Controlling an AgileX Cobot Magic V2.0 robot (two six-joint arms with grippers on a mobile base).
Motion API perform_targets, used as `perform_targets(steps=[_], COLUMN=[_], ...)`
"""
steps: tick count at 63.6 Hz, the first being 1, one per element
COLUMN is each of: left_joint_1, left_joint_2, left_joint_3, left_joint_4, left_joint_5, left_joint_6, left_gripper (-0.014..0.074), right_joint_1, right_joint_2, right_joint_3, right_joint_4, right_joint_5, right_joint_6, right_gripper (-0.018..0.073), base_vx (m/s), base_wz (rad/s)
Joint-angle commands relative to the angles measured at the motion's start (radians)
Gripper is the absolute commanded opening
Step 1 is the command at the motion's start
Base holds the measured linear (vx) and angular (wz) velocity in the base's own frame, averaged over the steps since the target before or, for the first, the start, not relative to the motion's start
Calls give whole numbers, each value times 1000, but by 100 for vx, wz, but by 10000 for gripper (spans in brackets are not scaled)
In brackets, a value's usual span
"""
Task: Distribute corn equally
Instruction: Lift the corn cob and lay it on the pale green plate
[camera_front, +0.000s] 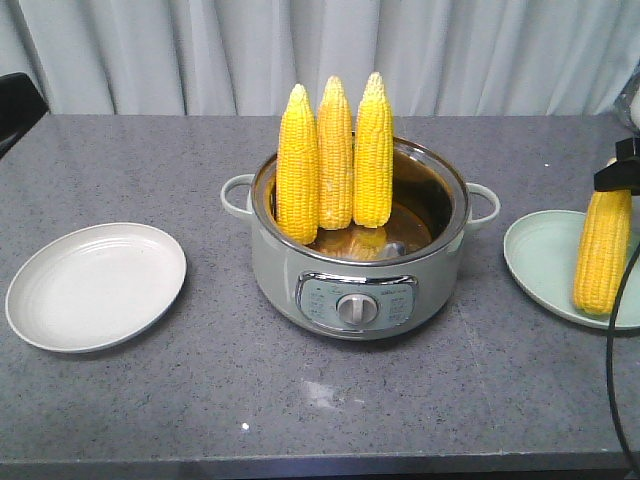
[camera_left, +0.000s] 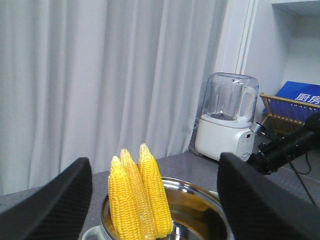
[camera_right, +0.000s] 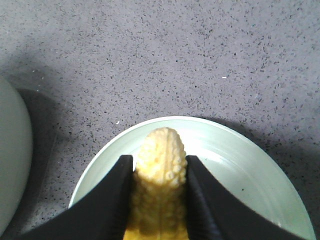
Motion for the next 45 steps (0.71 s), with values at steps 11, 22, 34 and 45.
perform_targets(steps=[11,22,34,45], left_joint_1=[-1,-1,-1,-1], left_joint_2=[-2,-2,-2,27], left_joint_3=[-31,-31,-31,-61], left_joint_4=[-49,-49,-49,-26], left_joint_5=[-8,-7,-41,-31], left_joint_6=[-12,-12,-14,-13], left_gripper=[513,513,513,513], right_joint_1=[-3,-3,-3,-3], right_joint_2=[-43,-46,-93,-207], right_joint_3=[-28,-28,-28,-28], right_joint_4=[49,60,98,225], right_joint_5=[-22,-22,-24,10], right_joint_6=[2,48,55,37], right_gripper=[311,533,575,574], base_vx=[0,0,0,0], base_wz=[0,0,0,0])
